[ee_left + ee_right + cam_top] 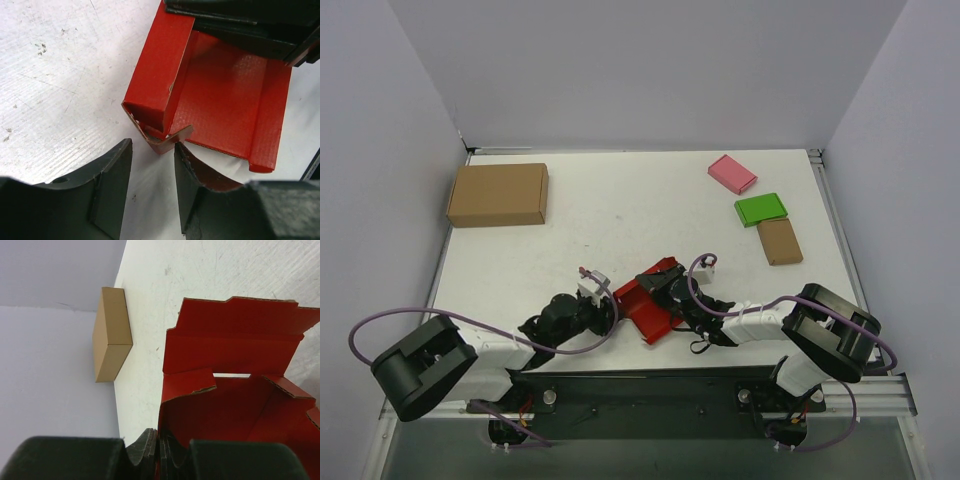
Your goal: Fold the paper box
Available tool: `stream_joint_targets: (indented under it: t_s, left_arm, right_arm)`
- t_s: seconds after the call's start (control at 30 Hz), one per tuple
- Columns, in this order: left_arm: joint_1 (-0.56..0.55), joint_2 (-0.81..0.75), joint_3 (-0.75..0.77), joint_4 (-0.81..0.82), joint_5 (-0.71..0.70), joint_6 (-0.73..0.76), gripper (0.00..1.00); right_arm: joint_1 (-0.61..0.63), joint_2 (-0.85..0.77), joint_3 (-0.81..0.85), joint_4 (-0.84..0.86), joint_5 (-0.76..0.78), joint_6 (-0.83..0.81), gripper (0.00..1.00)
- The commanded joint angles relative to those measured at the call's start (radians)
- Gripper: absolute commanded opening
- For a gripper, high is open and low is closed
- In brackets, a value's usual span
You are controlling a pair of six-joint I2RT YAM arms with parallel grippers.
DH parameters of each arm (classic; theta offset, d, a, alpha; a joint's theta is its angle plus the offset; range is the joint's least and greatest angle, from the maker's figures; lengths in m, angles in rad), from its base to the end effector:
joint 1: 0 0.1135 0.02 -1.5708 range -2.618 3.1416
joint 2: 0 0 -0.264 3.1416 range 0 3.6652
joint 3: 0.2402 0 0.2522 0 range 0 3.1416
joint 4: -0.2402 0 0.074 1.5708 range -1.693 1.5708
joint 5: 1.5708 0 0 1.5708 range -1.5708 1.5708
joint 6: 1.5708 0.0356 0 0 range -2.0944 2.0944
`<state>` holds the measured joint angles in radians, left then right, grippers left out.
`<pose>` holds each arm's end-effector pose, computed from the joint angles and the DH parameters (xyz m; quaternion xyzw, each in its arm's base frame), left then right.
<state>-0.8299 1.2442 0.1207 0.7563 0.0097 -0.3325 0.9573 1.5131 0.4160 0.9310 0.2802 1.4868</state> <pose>0.1331 -0.1461 0.1293 0.2056 0.7983 -0.3142 0.4710 0.1673 0.2205 0.1686 0.2849 0.7059 0.5647 0.3188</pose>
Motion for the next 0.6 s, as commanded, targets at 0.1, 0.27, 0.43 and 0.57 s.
stream_joint_targets:
  t_s: [0.1,0.27,0.43,0.57]
  left_arm:
    - [-0.005,0.040,0.053,0.186,-0.068,-0.005,0.45]
    - [-0.003,0.083,0.050,0.250,-0.122,-0.010,0.42]
    - [-0.003,0.135,0.050,0.305,-0.148,-0.017,0.37]
    - [-0.003,0.144,0.042,0.348,-0.169,-0.023,0.34]
  right_arm:
    - [0.026,-0.005,0.012,-0.034,0.020,-0.033,0.00]
    - [0.029,-0.010,0.012,-0.043,0.025,-0.036,0.00]
    - [0.034,-0.010,0.015,-0.050,0.022,-0.036,0.00]
    - [0.035,-0.008,0.014,-0.054,0.024,-0.036,0.00]
